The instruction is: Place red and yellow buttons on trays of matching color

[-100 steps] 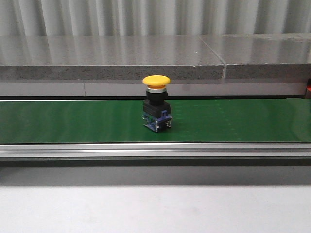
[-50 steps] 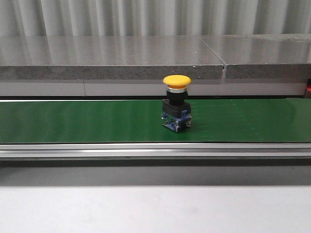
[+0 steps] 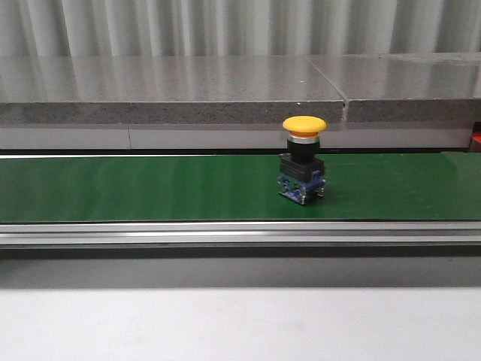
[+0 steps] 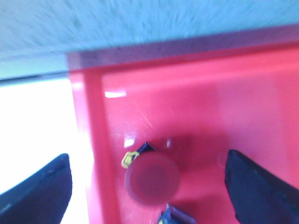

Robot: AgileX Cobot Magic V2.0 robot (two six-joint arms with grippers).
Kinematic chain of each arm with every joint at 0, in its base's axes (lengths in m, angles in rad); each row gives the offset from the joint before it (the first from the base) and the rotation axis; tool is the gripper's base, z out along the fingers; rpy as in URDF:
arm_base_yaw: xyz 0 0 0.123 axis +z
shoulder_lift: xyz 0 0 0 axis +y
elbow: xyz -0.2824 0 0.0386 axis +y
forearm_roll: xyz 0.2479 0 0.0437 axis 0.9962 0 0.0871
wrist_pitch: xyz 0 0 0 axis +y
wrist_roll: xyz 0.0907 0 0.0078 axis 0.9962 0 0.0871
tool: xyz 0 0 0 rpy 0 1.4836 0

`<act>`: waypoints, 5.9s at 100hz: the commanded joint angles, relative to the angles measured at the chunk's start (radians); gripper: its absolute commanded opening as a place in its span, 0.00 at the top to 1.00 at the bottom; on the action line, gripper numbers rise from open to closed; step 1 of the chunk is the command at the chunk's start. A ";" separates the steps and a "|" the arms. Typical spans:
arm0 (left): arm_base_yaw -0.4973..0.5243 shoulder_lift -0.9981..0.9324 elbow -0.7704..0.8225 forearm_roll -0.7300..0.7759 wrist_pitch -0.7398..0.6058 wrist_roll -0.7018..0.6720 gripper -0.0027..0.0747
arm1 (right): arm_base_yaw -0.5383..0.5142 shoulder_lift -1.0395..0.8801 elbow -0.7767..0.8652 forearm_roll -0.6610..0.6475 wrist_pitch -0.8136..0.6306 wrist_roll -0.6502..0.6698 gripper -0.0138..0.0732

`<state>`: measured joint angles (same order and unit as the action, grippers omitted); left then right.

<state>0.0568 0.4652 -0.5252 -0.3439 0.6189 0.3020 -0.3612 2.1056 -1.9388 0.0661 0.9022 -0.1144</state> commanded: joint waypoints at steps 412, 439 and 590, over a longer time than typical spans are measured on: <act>-0.008 0.004 -0.027 -0.025 -0.062 0.002 0.99 | -0.262 -0.529 0.737 -0.096 -0.181 0.147 0.87; -0.008 0.004 -0.027 -0.025 -0.062 0.002 0.99 | -0.283 -0.464 0.737 -0.092 -0.209 0.156 0.87; -0.008 0.004 -0.027 -0.025 -0.062 0.002 0.99 | -0.202 -0.692 0.732 -0.039 -0.220 0.162 0.21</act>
<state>0.0568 0.4652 -0.5252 -0.3439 0.6189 0.3020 -0.6028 1.4969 -1.1789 0.0169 0.7169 0.0586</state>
